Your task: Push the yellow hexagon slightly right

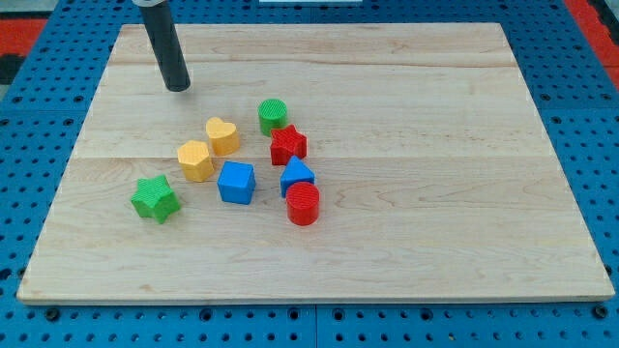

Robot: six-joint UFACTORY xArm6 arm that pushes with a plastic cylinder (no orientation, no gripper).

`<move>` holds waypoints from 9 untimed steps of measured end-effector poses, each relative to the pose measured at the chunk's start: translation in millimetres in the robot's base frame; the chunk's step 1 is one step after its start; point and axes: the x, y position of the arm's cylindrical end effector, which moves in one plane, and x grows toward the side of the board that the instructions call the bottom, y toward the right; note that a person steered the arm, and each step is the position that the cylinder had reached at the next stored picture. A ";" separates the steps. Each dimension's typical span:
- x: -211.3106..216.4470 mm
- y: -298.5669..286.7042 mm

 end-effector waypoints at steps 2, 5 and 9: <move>-26.3 0.0; -60.0 0.0; -54.6 -6.3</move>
